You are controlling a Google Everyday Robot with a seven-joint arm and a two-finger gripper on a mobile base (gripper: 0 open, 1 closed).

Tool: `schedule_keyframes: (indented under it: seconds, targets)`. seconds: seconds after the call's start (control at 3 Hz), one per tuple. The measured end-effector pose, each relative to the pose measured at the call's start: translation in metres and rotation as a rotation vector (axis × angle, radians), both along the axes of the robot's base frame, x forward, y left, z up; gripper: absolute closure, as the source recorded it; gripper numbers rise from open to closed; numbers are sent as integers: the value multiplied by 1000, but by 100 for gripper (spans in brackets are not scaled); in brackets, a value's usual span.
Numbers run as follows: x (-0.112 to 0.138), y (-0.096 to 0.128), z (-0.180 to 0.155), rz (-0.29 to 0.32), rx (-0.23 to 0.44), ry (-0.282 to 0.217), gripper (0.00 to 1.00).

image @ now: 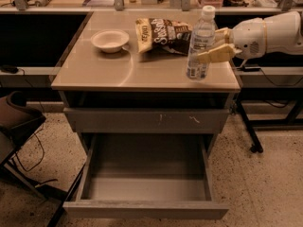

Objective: Place blue plastic bottle into middle drawer

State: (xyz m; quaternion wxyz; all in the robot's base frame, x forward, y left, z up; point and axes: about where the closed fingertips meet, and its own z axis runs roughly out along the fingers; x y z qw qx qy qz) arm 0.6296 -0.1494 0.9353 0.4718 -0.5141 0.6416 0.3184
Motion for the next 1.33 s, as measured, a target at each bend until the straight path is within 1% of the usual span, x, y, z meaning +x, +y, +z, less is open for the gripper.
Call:
schedule_keyframes:
  seconds: [0.33,0.67,1.0,1.33]
  targets:
    - [-64,1,34,-16,25,-80,100]
    - [-137,-24,-5,-25,-36,1,100]
    - [-159,-34,-37,-41,-41,72,100]
    - [-154,-29,-42,-64,-31,39,100]
